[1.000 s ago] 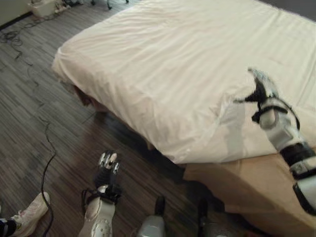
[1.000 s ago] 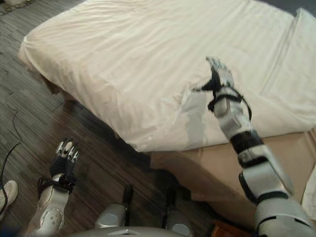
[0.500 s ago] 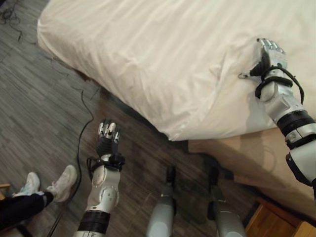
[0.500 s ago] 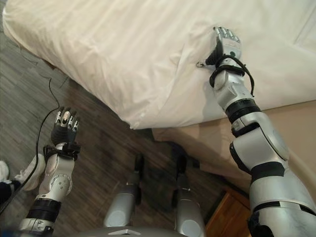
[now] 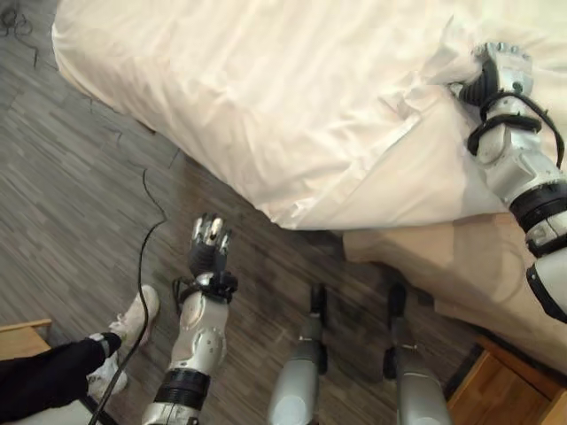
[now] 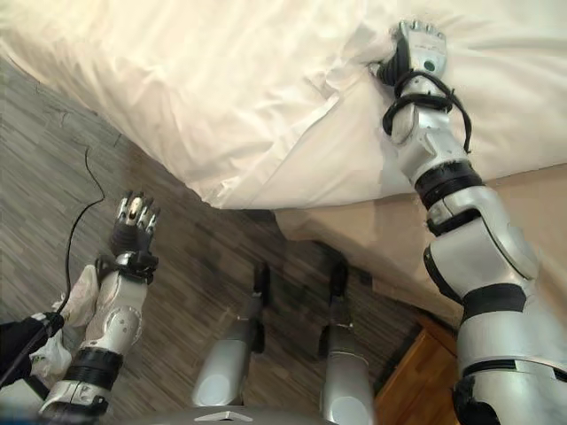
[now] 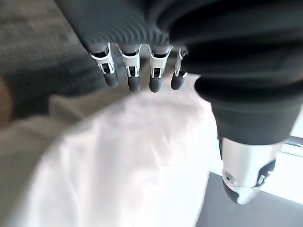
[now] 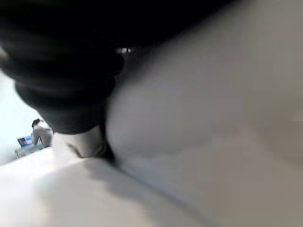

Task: Making the bed.

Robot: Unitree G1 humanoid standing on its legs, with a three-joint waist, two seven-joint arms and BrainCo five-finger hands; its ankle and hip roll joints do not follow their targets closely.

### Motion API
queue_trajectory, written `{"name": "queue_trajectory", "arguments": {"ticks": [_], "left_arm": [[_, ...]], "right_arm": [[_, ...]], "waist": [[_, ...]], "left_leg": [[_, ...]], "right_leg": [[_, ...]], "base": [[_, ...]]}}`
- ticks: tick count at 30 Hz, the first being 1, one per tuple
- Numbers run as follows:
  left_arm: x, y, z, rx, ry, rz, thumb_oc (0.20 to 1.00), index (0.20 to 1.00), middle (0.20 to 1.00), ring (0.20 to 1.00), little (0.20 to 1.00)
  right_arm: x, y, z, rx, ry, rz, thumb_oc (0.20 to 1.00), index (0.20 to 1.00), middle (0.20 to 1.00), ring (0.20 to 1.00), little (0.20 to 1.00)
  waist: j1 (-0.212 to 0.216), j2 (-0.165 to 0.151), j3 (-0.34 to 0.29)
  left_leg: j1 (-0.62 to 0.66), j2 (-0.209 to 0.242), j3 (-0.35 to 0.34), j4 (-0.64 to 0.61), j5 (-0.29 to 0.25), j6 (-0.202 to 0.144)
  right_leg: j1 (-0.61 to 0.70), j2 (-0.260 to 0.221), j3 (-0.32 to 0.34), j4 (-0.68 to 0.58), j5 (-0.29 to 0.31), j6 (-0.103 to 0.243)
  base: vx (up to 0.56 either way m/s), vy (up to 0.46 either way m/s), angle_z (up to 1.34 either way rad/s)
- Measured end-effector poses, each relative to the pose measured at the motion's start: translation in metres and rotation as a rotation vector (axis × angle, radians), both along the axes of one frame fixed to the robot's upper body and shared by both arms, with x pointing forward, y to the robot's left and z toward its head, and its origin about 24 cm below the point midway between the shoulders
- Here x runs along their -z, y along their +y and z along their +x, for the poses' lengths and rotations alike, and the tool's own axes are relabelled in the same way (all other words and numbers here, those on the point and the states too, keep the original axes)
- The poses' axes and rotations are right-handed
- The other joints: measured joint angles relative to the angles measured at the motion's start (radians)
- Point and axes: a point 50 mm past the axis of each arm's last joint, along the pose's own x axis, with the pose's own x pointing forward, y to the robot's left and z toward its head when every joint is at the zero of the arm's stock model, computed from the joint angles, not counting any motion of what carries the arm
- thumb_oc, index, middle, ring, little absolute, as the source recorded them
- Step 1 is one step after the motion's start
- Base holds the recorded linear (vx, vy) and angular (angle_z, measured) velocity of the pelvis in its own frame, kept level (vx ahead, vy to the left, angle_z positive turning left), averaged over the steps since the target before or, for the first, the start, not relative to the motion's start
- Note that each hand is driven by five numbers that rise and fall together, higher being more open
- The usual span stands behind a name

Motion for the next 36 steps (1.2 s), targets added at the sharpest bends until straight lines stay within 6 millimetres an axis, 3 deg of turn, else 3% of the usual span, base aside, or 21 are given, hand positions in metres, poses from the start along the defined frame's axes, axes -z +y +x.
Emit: {"name": "queue_trajectory", "arguments": {"ticks": [4,5,8,9,10,12,13,14,18,19,20,21,22,23,25,27,29,33,34,35,36], "left_arm": [[-0.001,-0.013,0.002,0.030,-0.007,-0.026,1.000,1.000,1.000,1.000,1.000],[0.003,-0.018,0.002,0.041,0.006,-0.037,1.000,1.000,1.000,1.000,1.000],[0.003,-0.021,0.002,0.051,0.010,-0.041,1.000,1.000,1.000,1.000,1.000],[0.005,-0.022,0.002,0.058,0.023,-0.039,1.000,1.000,1.000,1.000,1.000],[0.008,-0.022,0.001,0.063,0.041,-0.038,1.000,1.000,1.000,1.000,1.000],[0.018,-0.021,-0.006,0.066,0.084,-0.034,1.000,1.000,1.000,1.000,1.000],[0.021,-0.020,-0.008,0.066,0.099,-0.031,1.000,1.000,1.000,1.000,1.000],[0.034,-0.019,-0.018,0.071,0.156,-0.029,1.000,1.000,1.000,1.000,1.000],[0.045,-0.013,-0.029,0.066,0.212,-0.012,1.000,1.000,1.000,1.000,1.000],[0.048,-0.007,-0.033,0.059,0.229,0.010,1.000,1.000,1.000,1.000,1.000],[0.050,-0.003,-0.036,0.052,0.241,0.016,1.000,1.000,1.000,1.000,1.000],[0.053,0.000,-0.039,0.040,0.253,0.009,1.000,1.000,1.000,1.000,1.000],[0.056,0.000,-0.044,0.024,0.261,-0.012,1.000,1.000,1.000,1.000,1.000],[0.059,0.001,-0.048,0.015,0.274,-0.019,1.000,1.000,1.000,1.000,1.000],[0.068,0.009,-0.061,-0.011,0.319,-0.015,1.000,1.000,1.000,1.000,1.000],[0.074,0.006,-0.064,-0.019,0.346,-0.037,1.000,1.000,1.000,1.000,1.000],[0.076,-0.009,-0.062,-0.012,0.340,-0.098,1.000,1.000,1.000,1.000,1.000],[0.073,-0.016,-0.057,-0.007,0.330,-0.116,1.000,1.000,1.000,1.000,1.000],[0.072,-0.017,-0.055,-0.011,0.327,-0.120,1.000,1.000,1.000,1.000,1.000],[0.070,-0.018,-0.052,-0.012,0.322,-0.125,1.000,1.000,1.000,1.000,1.000],[0.069,-0.019,-0.051,-0.013,0.318,-0.128,1.000,1.000,1.000,1.000,1.000]], "right_arm": [[0.037,-0.003,-0.013,-0.018,0.044,0.043,0.200,0.200,0.200,0.200,0.200],[0.049,-0.011,-0.020,-0.003,0.046,0.073,0.200,0.200,0.200,0.200,0.200],[0.072,-0.023,-0.030,0.033,0.087,0.112,0.200,0.200,0.200,0.200,0.200],[0.096,-0.028,-0.040,0.046,0.123,0.165,0.200,0.200,0.200,0.200,0.200],[0.110,-0.028,-0.044,0.055,0.160,0.180,0.200,0.200,0.200,0.200,0.200],[0.141,-0.026,-0.053,0.066,0.245,0.189,0.200,0.200,0.200,0.200,0.200],[0.158,-0.027,-0.060,0.083,0.279,0.229,0.200,0.200,0.200,0.200,0.200],[0.190,-0.022,-0.075,0.097,0.360,0.280,0.200,0.200,0.200,0.200,0.200],[0.219,-0.024,-0.101,0.112,0.436,0.304,0.200,0.200,0.200,0.200,0.200],[0.228,-0.020,-0.107,0.109,0.468,0.303,0.200,0.200,0.200,0.200,0.200],[0.233,-0.020,-0.111,0.106,0.483,0.304,0.200,0.200,0.200,0.200,0.200],[0.237,-0.022,-0.117,0.110,0.496,0.298,0.200,0.200,0.200,0.200,0.200],[0.241,-0.030,-0.123,0.134,0.515,0.295,0.200,0.200,0.200,0.200,0.200],[0.246,-0.038,-0.130,0.158,0.536,0.292,0.200,0.200,0.200,0.200,0.200],[0.257,-0.042,-0.142,0.182,0.571,0.316,0.200,0.200,0.200,0.200,0.200],[0.258,-0.041,-0.144,0.168,0.576,0.315,0.200,0.200,0.200,0.200,0.200],[0.265,-0.049,-0.163,0.162,0.630,0.256,0.200,0.200,0.200,0.200,0.200],[0.265,-0.043,-0.171,0.131,0.629,0.269,0.200,0.200,0.200,0.200,0.200],[0.266,-0.042,-0.173,0.134,0.627,0.285,0.752,0.752,0.752,0.752,0.752],[0.267,-0.043,-0.176,0.144,0.625,0.304,1.000,1.000,1.000,1.000,1.000],[0.270,-0.043,-0.179,0.158,0.628,0.323,1.000,1.000,1.000,1.000,1.000]], "waist": [[-0.093,-0.025,0.014],[-0.117,-0.047,0.014],[-0.132,-0.101,0.011],[-0.137,-0.144,0.020],[-0.135,-0.157,0.025],[-0.140,-0.192,0.009],[-0.136,-0.218,0.010],[-0.137,-0.242,0.006],[-0.138,-0.277,0.000],[-0.133,-0.287,-0.004],[-0.134,-0.289,-0.008],[-0.131,-0.280,-0.009],[-0.131,-0.246,-0.012],[-0.125,-0.228,-0.019],[-0.121,-0.257,-0.065],[-0.132,-0.228,-0.082],[-0.150,-0.222,-0.111],[-0.192,-0.225,-0.126],[-0.193,-0.225,-0.127],[-0.196,-0.225,-0.128],[-0.198,-0.226,-0.129]], "left_leg": [[0.113,-0.045,0.035,0.018,-0.061,0.038],[0.139,-0.065,0.040,0.013,-0.072,0.058],[0.169,-0.090,0.061,-0.015,-0.067,0.074],[0.176,-0.112,0.070,0.019,-0.069,0.093],[0.176,-0.111,0.074,0.039,-0.085,0.119],[0.222,-0.132,0.096,-0.021,-0.086,0.120],[0.240,-0.146,0.103,-0.015,-0.075,0.135],[0.287,-0.147,0.120,-0.030,-0.077,0.147],[0.324,-0.151,0.135,-0.028,-0.082,0.152],[0.336,-0.143,0.161,-0.028,-0.084,0.153],[0.340,-0.133,0.177,-0.031,-0.082,0.160],[0.341,-0.116,0.184,-0.035,-0.080,0.166],[0.332,-0.072,0.192,-0.035,-0.080,0.161],[0.335,-0.048,0.200,-0.034,-0.083,0.150],[0.338,-0.058,0.206,-0.034,-0.095,0.120],[0.336,-0.037,0.215,-0.035,-0.104,0.091],[0.344,-0.018,0.263,-0.035,-0.096,0.080],[0.357,-0.012,0.284,-0.035,-0.102,0.071],[0.357,-0.012,0.291,-0.035,-0.105,0.067],[0.357,-0.013,0.292,-0.035,-0.107,0.067],[0.359,-0.014,0.293,-0.035,-0.108,0.069]], "right_leg": [[0.117,-0.048,0.004,0.004,-0.015,0.029],[0.142,-0.065,0.010,0.004,-0.030,0.048],[0.159,-0.093,0.002,-0.012,-0.024,0.053],[0.177,-0.126,-0.005,-0.020,-0.008,0.067],[0.192,-0.127,-0.001,-0.019,-0.007,0.071],[0.201,-0.136,0.023,-0.035,-0.014,0.078],[0.213,-0.154,0.018,-0.029,0.014,0.094],[0.247,-0.158,0.020,-0.023,0.017,0.113],[0.258,-0.157,0.051,0.010,0.019,0.126],[0.268,-0.147,0.061,-0.020,0.050,0.135],[0.282,-0.143,0.064,-0.050,0.051,0.148],[0.290,-0.136,0.066,-0.035,0.024,0.138],[0.272,-0.097,0.067,0.064,-0.027,0.095],[0.272,-0.082,0.077,0.114,-0.072,0.096],[0.303,-0.099,0.119,0.055,-0.130,0.101],[0.315,-0.077,0.126,-0.016,-0.106,0.091],[0.343,-0.070,0.132,-0.100,-0.046,0.089],[0.335,-0.061,0.152,-0.100,-0.043,0.085],[0.332,-0.062,0.158,-0.100,-0.041,0.084],[0.333,-0.063,0.158,-0.099,-0.038,0.086],[0.334,-0.063,0.159,-0.099,-0.038,0.088]], "base": [[-0.14,0.203,0.08],[-0.17,0.184,0.04],[-0.14,0.143,-0.07],[-0.12,0.103,0.02],[-0.16,0.121,-0.09],[-0.20,0.105,-0.23],[-0.16,0.028,-0.25],[-0.19,0.033,-0.22],[-0.16,-0.006,-0.19],[-0.08,-0.039,-0.44],[-0.03,-0.061,-0.47],[0.02,-0.074,-0.32],[0.03,-0.072,-0.28],[0.04,-0.080,-0.26],[0.03,-0.085,-0.31],[0.02,-0.176,-0.65],[0.00,-0.139,-0.65],[0.01,-0.059,-0.19],[0.03,-0.037,-0.15],[0.02,-0.036,-0.09],[-0.02,-0.031,-0.04]]}}
